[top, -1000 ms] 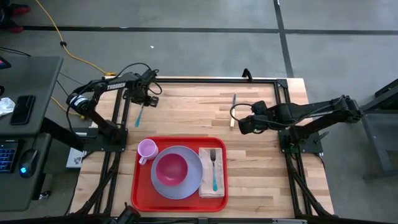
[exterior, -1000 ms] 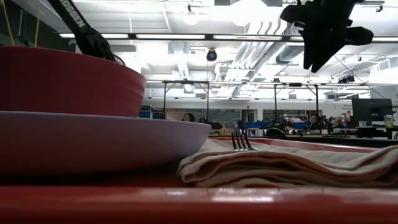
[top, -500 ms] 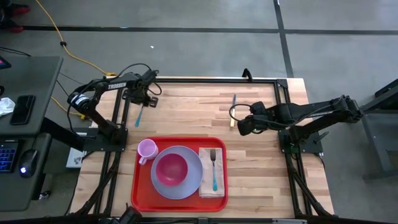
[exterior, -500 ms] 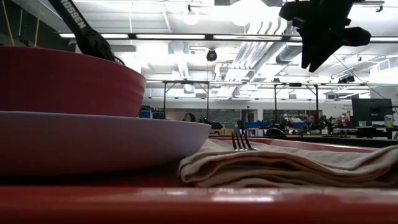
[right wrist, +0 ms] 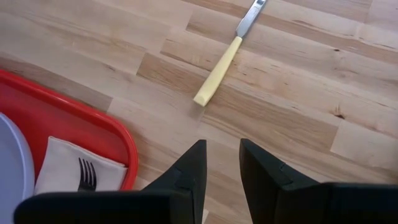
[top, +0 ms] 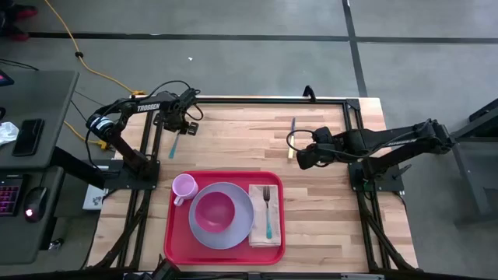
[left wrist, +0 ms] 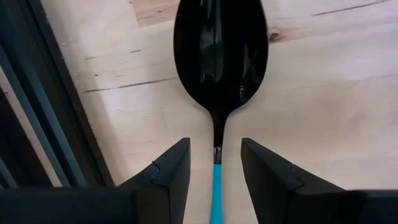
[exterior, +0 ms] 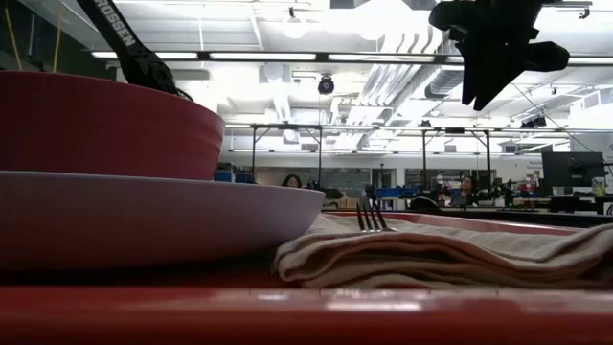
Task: Set up tray
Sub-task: Put the blue spoon beside the blue plate on the peach napkin
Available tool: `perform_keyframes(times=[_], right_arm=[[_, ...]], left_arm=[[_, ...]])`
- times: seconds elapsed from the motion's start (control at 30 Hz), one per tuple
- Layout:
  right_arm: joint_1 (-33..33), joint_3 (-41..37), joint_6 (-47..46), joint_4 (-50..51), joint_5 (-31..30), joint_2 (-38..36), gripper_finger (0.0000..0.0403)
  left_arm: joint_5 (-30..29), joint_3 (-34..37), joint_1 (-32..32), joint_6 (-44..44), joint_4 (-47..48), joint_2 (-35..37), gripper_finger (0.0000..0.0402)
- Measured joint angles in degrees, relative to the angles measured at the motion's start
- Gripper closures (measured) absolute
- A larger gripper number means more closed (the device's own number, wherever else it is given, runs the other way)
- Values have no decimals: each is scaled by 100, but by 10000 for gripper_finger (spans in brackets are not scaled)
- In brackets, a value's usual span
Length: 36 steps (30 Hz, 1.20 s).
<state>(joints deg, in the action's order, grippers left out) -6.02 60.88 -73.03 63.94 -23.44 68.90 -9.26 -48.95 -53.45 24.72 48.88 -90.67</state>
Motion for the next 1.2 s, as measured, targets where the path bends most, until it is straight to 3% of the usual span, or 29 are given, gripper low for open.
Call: perform_keyframes(times=[1.0, 1.2], right_arm=[[-2, 2, 304, -509, 343, 2, 329], [0, 2, 302, -522, 417, 2, 329]], left_arm=[[259, 138, 233, 175, -440, -35, 227], [929, 276, 283, 389, -807, -11, 227]])
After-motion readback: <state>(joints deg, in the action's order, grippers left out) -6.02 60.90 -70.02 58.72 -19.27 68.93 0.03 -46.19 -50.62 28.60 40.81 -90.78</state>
